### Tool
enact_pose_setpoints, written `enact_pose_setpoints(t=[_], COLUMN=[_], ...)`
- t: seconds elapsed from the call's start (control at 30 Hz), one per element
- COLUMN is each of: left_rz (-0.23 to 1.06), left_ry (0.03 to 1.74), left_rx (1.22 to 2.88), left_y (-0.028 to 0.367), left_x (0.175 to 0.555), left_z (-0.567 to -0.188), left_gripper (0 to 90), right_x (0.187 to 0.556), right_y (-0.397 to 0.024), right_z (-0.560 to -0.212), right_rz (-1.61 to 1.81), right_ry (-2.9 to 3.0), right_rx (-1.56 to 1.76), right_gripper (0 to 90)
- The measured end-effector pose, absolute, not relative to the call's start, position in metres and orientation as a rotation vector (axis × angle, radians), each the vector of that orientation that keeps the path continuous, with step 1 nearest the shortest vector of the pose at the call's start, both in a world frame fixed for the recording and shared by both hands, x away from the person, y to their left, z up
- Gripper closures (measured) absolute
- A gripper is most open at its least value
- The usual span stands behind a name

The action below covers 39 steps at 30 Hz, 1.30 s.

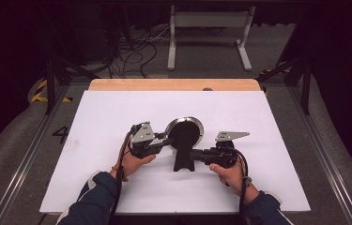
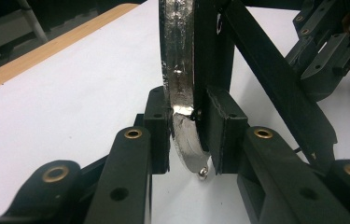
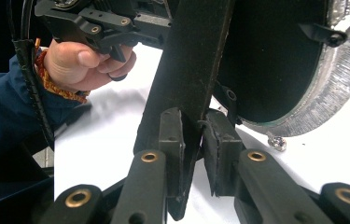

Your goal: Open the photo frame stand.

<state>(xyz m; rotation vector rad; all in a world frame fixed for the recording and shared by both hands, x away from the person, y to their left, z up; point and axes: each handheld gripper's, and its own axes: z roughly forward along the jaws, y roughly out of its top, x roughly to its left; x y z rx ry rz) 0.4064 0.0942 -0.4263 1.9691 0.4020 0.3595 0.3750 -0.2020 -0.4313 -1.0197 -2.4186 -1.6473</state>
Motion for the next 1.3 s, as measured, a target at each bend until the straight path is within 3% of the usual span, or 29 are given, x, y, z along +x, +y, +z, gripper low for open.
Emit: enact_pose_setpoints(t=[0.17,0.23,0.4,0.57,1.3], left_rz=[0.321,0.309,0.314,0.317,0.498], left_ry=[0.391,0.392,0.395,0.386,0.437], left_rx=[1.958,1.972,2.053,2.108,2.14], left_y=[0.097,0.095,0.081,0.07,0.069], left_x=[0.407,0.408,0.41,0.412,0.422], left_z=[-0.429,-0.431,-0.443,-0.453,-0.453], left_gripper=[72.5,63.3,57.9,66.6,69.8], right_x=[0.374,0.373,0.373,0.373,0.378], right_y=[-0.202,-0.202,-0.202,-0.203,-0.196], right_z=[-0.432,-0.432,-0.433,-0.433,-0.44], right_rz=[-1.646,-1.643,-1.626,-1.628,-1.582], right_ry=[-2.417,-2.418,-2.424,-2.422,-2.499], right_rx=[-1.007,-1.009,-1.013,-1.009,-1.087], right_gripper=[79.8,80.0,81.3,81.3,81.6])
